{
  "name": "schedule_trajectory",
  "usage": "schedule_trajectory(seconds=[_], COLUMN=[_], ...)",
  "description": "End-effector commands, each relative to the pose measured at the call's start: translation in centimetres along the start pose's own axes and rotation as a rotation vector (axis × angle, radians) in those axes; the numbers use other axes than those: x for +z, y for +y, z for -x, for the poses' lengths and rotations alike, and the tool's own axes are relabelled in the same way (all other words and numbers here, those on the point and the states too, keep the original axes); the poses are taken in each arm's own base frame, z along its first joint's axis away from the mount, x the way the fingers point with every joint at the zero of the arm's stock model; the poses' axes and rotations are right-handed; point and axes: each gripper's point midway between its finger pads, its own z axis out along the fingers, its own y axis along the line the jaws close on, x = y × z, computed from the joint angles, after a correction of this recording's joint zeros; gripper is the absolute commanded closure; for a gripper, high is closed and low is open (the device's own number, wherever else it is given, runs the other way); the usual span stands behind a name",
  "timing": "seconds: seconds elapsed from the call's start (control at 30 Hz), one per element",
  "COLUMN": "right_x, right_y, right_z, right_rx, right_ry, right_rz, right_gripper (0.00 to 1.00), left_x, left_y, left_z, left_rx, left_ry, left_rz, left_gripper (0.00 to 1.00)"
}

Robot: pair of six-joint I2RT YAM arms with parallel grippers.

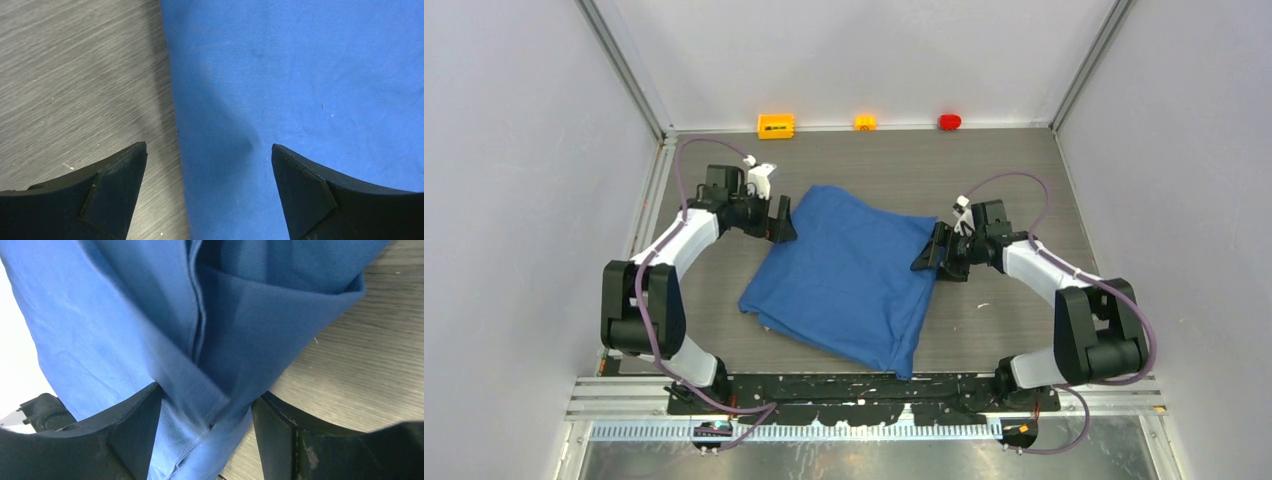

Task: Open and lay out the surgical kit
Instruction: Move the surgical kit at the center of the board.

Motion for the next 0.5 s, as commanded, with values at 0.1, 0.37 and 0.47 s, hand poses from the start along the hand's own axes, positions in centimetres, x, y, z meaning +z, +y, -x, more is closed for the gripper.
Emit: schedule_trajectory(seconds=[0.1,0.37,0.47], right_x=[1.0,1.7,2.1], right_y=[3.2,3.4,3.3], right_z=[3.8,8.1,10.7], right_rx=[-0.046,-0.116,-0.133], right_ry=[-0.013,-0.104,-0.157], right_rz=[0.112,0.068,0.028], right_gripper=[0.46,0.64,0.67], left_x=[1.6,4.6,6.3], left_y=[-0.9,-1.1,-0.7], left_z=[-1.4,-2.0,-0.7], left_rx=[-0.111,-0.265,-0.319], left_ry=[0.068,0.144,0.138], left_rz=[-0.075,-0.152,-0.159], left_gripper=[0.20,0.59,0.70])
